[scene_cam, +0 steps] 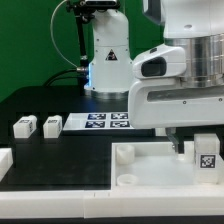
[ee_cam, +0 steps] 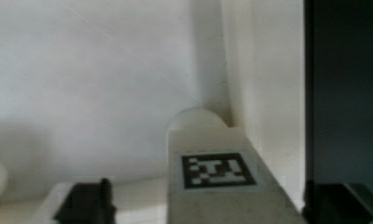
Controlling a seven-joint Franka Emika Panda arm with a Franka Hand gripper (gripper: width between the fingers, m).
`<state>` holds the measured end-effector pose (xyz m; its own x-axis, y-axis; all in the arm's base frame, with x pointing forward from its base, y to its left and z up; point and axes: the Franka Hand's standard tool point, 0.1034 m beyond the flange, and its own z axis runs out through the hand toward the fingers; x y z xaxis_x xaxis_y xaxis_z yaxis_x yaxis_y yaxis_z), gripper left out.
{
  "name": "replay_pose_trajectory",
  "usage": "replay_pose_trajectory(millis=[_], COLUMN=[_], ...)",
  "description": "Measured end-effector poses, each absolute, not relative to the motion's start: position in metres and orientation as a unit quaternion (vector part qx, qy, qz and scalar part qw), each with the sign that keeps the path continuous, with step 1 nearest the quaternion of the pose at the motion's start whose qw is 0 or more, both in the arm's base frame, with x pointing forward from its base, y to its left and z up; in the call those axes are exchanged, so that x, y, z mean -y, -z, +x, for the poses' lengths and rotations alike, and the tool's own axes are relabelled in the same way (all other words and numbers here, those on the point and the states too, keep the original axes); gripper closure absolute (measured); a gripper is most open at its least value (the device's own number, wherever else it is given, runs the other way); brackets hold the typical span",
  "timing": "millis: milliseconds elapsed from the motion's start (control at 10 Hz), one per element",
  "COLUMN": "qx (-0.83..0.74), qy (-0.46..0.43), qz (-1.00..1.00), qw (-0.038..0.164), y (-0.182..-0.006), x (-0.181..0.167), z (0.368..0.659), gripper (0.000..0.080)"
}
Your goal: Assemble one leg
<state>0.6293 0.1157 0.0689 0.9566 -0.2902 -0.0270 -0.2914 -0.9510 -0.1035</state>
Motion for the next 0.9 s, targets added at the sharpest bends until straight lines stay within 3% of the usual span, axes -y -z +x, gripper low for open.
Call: replay_pose_trajectory(millis=[100, 200, 400, 600, 900], qx=[-0.178, -0.231, -0.342, -0.561, -0.744], qy=[-0.008, -0.011, -0.019, -0.042, -0.069], qz=[-0.982, -0.971, -0.937, -0.820, -0.655], qw=[0.054, 0.055, 0.063, 0.104, 0.113], y=[-0.0689, -0.0690, -0.0696, -0.0705, -0.0712], x=[-0.1162, -0.1170, -0.1176, -0.1176, -0.1223], z=[0.6292, 0.6292, 0.6299, 0.6337, 0.6389], gripper=[0.0354, 0.0509, 0.0509, 0.0509, 0.0508])
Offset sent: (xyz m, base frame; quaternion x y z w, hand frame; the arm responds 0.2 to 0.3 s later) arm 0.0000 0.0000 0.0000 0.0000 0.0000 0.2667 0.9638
